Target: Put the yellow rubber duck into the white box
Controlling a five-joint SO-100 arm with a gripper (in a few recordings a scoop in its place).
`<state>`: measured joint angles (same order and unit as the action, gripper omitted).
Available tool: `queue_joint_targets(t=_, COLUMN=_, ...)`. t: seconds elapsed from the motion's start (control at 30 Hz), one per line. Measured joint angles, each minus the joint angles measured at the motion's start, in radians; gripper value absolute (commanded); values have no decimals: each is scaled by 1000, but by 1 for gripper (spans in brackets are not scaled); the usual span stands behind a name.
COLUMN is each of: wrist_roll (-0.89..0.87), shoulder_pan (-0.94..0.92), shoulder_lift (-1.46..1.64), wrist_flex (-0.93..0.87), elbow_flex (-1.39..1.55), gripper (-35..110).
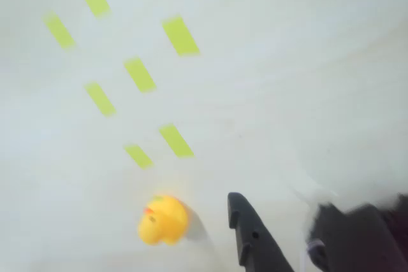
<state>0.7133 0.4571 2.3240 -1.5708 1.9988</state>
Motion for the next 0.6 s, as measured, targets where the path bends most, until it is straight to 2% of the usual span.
queue_joint_targets(t=0.27, wrist_roll=44, shoulder_pan=198, shoulder_lift=-124, wrist_flex=-104, elbow_flex=-95, gripper=77)
queue_joint_targets(t=0.6, wrist_roll=104, shoulder_pan=279, shoulder_lift=-282, wrist_flex=-127, elbow_flex=-133, gripper=77)
